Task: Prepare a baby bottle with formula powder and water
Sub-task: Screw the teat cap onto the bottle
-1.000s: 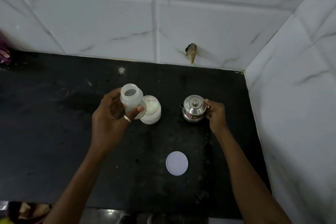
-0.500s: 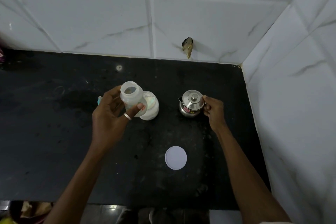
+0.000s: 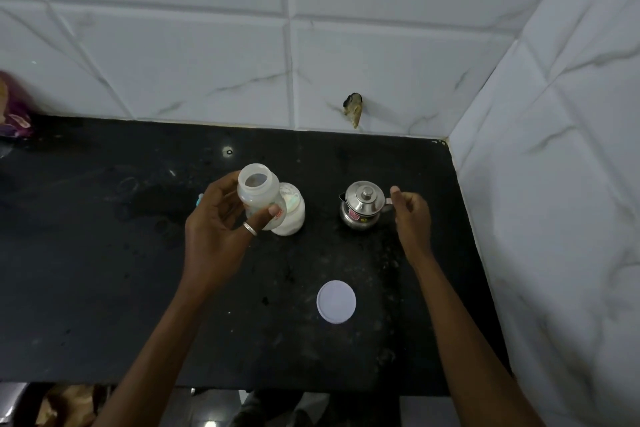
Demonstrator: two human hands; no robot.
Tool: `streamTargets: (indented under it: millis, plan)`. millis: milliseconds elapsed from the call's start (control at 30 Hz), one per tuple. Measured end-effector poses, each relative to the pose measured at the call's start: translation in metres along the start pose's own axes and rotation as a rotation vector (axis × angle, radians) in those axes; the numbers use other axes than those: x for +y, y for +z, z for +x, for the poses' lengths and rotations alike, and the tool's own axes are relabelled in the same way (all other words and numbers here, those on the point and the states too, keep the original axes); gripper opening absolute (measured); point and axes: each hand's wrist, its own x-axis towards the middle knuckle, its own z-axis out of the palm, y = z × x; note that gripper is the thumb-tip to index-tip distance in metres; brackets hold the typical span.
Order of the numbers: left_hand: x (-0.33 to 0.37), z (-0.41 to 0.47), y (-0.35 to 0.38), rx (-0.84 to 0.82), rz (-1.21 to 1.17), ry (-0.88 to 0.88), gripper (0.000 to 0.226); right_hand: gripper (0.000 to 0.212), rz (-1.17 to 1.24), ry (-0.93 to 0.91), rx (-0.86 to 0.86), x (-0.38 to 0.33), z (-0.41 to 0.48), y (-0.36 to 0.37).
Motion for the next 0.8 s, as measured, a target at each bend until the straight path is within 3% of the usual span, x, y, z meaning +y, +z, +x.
streamTargets:
  millis: [100, 300, 433, 800]
  plan:
    - [0.007, -0.003, -0.004, -0.008, -0.009, 0.011, 0.054, 0.044, -0.061, -0.048, 0.091, -0.012, -0.007, -0.002]
    - [0.008, -0.009, -0.023, -0.003, -0.020, 0.029, 0.059, 0.034, -0.012, -0.101, 0.036, -0.056, -0.031, 0.002]
    - [0.005, -0.010, -0.042, 0.017, -0.021, 0.019, 0.062, 0.039, 0.033, -0.171, -0.026, -0.086, -0.049, 0.018]
    - [-0.022, 0.010, -0.127, 0.070, -0.003, -0.018, 0.060, 0.041, -0.089, -0.451, -0.211, -0.135, -0.100, 0.150]
